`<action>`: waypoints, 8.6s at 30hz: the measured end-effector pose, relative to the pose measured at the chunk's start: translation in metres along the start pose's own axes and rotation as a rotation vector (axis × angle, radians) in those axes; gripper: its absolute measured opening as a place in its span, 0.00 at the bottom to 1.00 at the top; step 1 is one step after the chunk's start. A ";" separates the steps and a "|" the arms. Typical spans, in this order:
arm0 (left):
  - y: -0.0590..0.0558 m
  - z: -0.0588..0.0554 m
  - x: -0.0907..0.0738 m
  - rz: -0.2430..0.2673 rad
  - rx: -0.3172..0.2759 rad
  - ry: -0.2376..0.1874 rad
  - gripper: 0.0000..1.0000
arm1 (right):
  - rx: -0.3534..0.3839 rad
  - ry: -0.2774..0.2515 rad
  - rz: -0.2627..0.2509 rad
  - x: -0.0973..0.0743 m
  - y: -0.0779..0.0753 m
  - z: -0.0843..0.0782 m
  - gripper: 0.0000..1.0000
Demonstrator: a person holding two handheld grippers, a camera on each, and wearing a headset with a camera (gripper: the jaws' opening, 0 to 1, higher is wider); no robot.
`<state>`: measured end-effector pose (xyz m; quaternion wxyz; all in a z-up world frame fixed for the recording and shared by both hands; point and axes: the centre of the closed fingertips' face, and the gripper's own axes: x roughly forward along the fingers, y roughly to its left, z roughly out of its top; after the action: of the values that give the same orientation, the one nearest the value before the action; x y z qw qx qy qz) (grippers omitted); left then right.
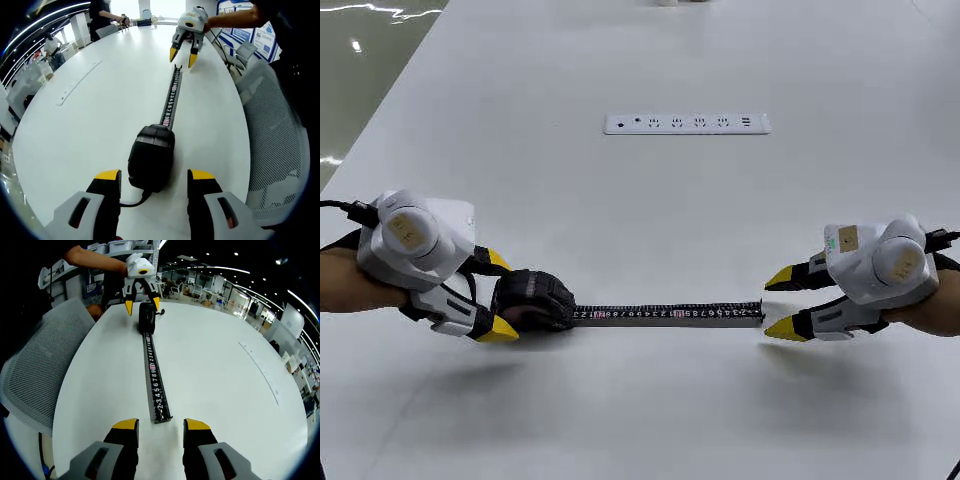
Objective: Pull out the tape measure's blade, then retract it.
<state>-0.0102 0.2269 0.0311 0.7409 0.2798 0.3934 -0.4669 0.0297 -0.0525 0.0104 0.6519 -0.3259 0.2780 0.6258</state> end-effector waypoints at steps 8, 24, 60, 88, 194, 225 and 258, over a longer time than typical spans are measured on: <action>-0.008 0.000 -0.006 0.031 -0.077 -0.051 0.57 | 0.043 -0.018 -0.027 -0.007 0.007 0.002 0.40; -0.027 0.001 -0.017 0.099 -0.232 -0.164 0.72 | 0.171 -0.067 -0.089 -0.012 0.024 0.004 0.57; -0.058 0.010 -0.027 0.314 -0.470 -0.358 0.90 | 0.335 -0.189 -0.235 -0.018 0.046 0.022 0.82; -0.081 0.030 -0.031 0.376 -0.564 -0.424 0.96 | 0.499 -0.277 -0.330 -0.024 0.073 0.040 0.98; -0.025 0.029 -0.016 0.581 -0.790 -0.414 0.97 | 0.369 -0.224 -0.251 -0.015 0.046 0.034 0.74; 0.004 0.023 -0.005 0.631 -0.877 -0.375 0.82 | 0.218 -0.152 -0.153 -0.001 0.012 0.014 0.44; 0.022 0.011 0.009 0.676 -0.995 -0.304 0.58 | 0.102 -0.082 -0.007 0.022 -0.006 -0.001 0.15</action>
<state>0.0155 0.2226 0.0301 0.9373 -0.0597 0.3435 -0.0017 0.0374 -0.0391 -0.0064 0.6806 -0.2675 0.2815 0.6213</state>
